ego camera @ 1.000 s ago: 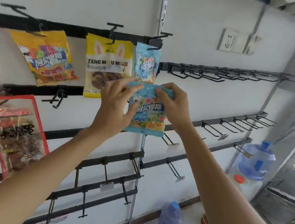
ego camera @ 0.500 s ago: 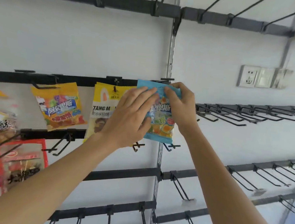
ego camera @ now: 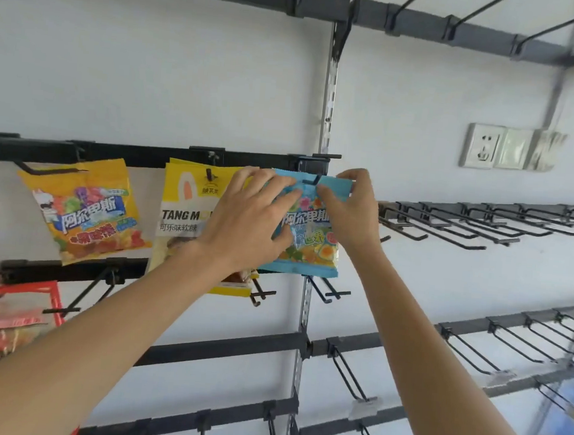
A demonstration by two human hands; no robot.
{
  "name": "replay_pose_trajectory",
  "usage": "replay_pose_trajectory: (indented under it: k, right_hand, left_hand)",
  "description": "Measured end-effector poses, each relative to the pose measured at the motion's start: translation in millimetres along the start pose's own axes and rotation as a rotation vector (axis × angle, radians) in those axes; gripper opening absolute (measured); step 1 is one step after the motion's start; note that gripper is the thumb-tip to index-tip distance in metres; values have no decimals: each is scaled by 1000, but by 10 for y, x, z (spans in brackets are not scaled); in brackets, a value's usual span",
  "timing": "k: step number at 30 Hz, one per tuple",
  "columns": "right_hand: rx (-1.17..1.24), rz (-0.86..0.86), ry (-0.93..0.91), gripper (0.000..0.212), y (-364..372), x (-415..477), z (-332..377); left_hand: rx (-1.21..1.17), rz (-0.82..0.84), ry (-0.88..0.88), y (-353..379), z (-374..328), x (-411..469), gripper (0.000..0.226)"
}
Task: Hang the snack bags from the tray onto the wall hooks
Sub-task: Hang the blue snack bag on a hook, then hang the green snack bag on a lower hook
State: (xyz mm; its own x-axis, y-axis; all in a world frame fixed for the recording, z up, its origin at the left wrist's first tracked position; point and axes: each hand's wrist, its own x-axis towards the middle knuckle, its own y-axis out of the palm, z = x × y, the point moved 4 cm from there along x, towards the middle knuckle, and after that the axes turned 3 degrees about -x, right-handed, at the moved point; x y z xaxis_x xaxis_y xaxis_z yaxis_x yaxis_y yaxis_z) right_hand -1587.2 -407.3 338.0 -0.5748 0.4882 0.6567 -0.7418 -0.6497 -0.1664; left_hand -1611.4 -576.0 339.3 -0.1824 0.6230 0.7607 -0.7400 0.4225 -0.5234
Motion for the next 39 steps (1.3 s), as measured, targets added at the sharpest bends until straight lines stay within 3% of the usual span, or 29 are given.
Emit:
replay_pose_trajectory:
  k: [3, 5, 9, 13, 15, 20, 29, 39]
  right_hand:
    - [-368, -162, -163, 48, 14, -177, 11]
    - [-659, -134, -268, 58, 64, -344, 26]
    - [-740, 320, -214, 60, 88, -563, -87]
    - [-836, 693, -217, 54, -35, -874, -57]
    - [-820, 787, -239, 58, -51, -1064, 5]
    - [-653, 718, -464, 56, 111, -1533, 578]
    - [-453, 1043, -551, 56, 1207, -2879, 1430]
    - [-382, 1380, -657, 64, 2751, -4969, 2379]
  left_hand:
    - [34, 60, -21, 4, 31, 52, 53]
    - [69, 102, -49, -8, 10, 82, 54]
    - [97, 188, -86, -51, -92, 21, 58]
    - [3, 245, -165, -294, -244, -276, 37]
    - [-38, 268, -181, -453, -262, -518, 36]
    - [-23, 506, -373, -986, -69, -1236, 51]
    - [91, 803, -794, -2123, 359, -2954, 63]
    - [218, 957, -1106, -3507, 1132, -5386, 74]
